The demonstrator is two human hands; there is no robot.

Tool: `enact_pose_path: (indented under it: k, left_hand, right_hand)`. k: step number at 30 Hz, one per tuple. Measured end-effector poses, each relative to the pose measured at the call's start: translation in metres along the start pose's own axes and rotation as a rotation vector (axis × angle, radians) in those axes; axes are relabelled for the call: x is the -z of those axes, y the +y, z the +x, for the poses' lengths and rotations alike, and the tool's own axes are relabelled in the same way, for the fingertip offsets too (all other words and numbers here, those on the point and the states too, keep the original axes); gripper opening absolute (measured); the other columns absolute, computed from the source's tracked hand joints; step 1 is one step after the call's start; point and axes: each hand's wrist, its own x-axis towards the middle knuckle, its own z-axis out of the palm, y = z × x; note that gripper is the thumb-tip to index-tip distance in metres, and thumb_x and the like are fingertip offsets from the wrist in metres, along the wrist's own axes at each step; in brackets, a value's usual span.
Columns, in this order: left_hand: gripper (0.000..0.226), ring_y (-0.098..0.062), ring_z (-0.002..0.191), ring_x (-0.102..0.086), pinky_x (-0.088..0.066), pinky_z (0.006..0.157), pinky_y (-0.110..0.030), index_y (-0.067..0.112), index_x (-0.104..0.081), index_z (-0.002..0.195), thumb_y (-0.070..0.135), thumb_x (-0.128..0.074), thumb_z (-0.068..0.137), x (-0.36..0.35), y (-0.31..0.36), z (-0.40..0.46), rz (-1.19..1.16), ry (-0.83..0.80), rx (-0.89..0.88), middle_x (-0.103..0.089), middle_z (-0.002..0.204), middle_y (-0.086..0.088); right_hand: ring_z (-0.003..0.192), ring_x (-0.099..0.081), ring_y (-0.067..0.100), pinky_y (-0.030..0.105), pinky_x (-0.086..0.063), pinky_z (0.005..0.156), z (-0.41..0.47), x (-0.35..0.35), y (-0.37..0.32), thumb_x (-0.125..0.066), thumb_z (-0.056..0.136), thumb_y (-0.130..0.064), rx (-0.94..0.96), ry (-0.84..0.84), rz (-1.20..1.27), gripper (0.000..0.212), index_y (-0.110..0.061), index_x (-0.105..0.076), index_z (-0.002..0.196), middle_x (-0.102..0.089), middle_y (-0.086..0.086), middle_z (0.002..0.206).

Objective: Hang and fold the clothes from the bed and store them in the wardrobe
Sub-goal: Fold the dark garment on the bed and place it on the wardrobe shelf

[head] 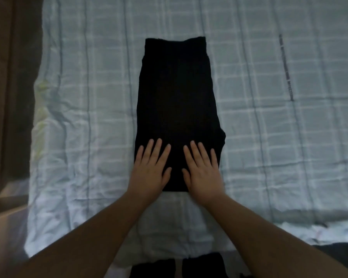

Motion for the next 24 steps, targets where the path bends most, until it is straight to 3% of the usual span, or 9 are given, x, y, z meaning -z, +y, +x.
enact_pose_path:
  k: [3, 6, 11, 16, 19, 24]
  left_hand:
    - [0.066, -0.031, 0.149, -0.024, -0.020, 0.120, -0.055, 0.015, -0.035, 0.153, 0.041, -0.048, 0.094, 0.009, -0.002, -0.017, -0.014, 0.017, -0.110, -0.032, 0.160, -0.013]
    - [0.069, -0.029, 0.150, -0.022, -0.017, 0.121, -0.051, 0.016, -0.033, 0.154, 0.048, -0.046, 0.094, 0.010, -0.014, -0.035, 0.039, -0.081, -0.237, -0.033, 0.160, -0.011]
    - [0.075, -0.027, 0.151, -0.019, -0.016, 0.123, -0.049, 0.017, -0.026, 0.156, 0.055, -0.045, 0.094, 0.003, -0.038, -0.037, 0.062, -0.175, -0.351, -0.027, 0.162, -0.009]
    - [0.069, -0.026, 0.149, -0.025, -0.010, 0.124, -0.042, 0.013, -0.038, 0.150, 0.028, -0.058, 0.086, 0.008, -0.061, -0.038, -0.073, -0.145, -0.471, -0.035, 0.158, -0.010]
    - [0.060, -0.028, 0.143, -0.037, -0.013, 0.124, -0.040, 0.007, -0.054, 0.138, 0.010, -0.064, 0.079, 0.012, -0.070, -0.042, -0.153, -0.089, -0.485, -0.046, 0.150, -0.013]
    - [0.045, -0.029, 0.126, -0.056, -0.022, 0.121, -0.037, 0.006, -0.061, 0.124, 0.016, -0.046, 0.082, 0.022, -0.070, -0.036, -0.262, -0.081, -0.462, -0.062, 0.132, -0.017]
  right_hand:
    - [0.153, -0.021, 0.024, 0.056, -0.015, 0.123, -0.019, 0.010, -0.003, -0.043, 0.099, -0.037, 0.113, 0.050, 0.033, 0.062, -0.017, -0.032, 0.157, -0.029, 0.007, 0.164]
    - [0.153, -0.020, 0.022, 0.052, -0.018, 0.123, -0.040, 0.008, 0.002, -0.044, 0.100, -0.041, 0.264, -0.038, -0.002, 0.061, -0.020, -0.034, 0.156, -0.028, 0.004, 0.164]
    - [0.154, -0.018, 0.024, 0.052, -0.018, 0.122, -0.044, -0.008, 0.019, -0.046, 0.100, -0.049, 0.324, -0.133, -0.095, 0.067, -0.023, -0.028, 0.158, -0.025, 0.004, 0.165]
    - [0.152, -0.022, 0.025, 0.046, -0.015, 0.125, -0.040, -0.004, 0.033, -0.040, 0.102, -0.030, 0.394, -0.126, -0.063, 0.056, -0.024, -0.030, 0.157, -0.027, 0.005, 0.164]
    - [0.151, -0.024, 0.027, 0.044, -0.015, 0.125, -0.042, 0.007, 0.038, -0.048, 0.094, -0.014, 0.359, -0.071, -0.042, 0.062, -0.020, -0.036, 0.154, -0.031, 0.008, 0.162]
    - [0.142, -0.041, 0.030, 0.045, -0.029, 0.117, -0.041, 0.013, 0.034, -0.050, 0.087, -0.010, 0.311, 0.014, -0.043, 0.057, -0.016, -0.051, 0.143, -0.047, 0.010, 0.152]
